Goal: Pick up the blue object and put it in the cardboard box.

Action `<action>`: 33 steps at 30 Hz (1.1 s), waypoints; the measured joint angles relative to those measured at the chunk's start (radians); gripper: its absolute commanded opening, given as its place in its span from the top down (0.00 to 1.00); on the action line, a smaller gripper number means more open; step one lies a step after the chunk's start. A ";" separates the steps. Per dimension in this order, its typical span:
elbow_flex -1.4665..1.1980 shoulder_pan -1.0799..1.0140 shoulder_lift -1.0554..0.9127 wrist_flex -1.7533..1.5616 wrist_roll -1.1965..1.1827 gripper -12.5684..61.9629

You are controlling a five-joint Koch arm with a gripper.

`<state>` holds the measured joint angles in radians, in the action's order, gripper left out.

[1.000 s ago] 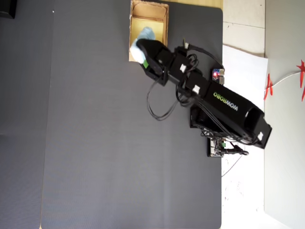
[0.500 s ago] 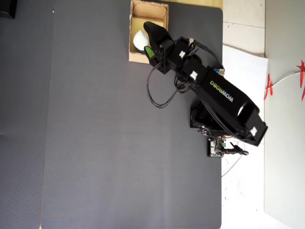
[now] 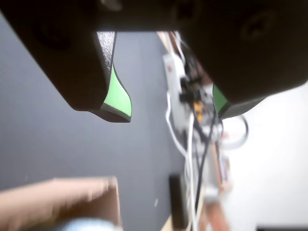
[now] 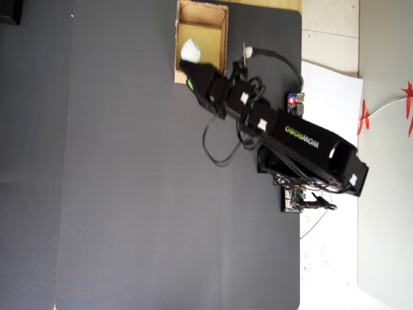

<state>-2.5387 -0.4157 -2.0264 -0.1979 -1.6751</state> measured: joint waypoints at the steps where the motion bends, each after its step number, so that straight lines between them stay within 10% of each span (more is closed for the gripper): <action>1: -0.032 0.025 -0.008 -0.034 -0.015 0.38; 16: -0.538 0.428 -0.252 -0.204 -0.080 0.38; 33: -0.541 0.456 -0.253 0.118 -0.083 0.37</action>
<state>-3.0802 0.0399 -2.2795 -0.0798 -1.7579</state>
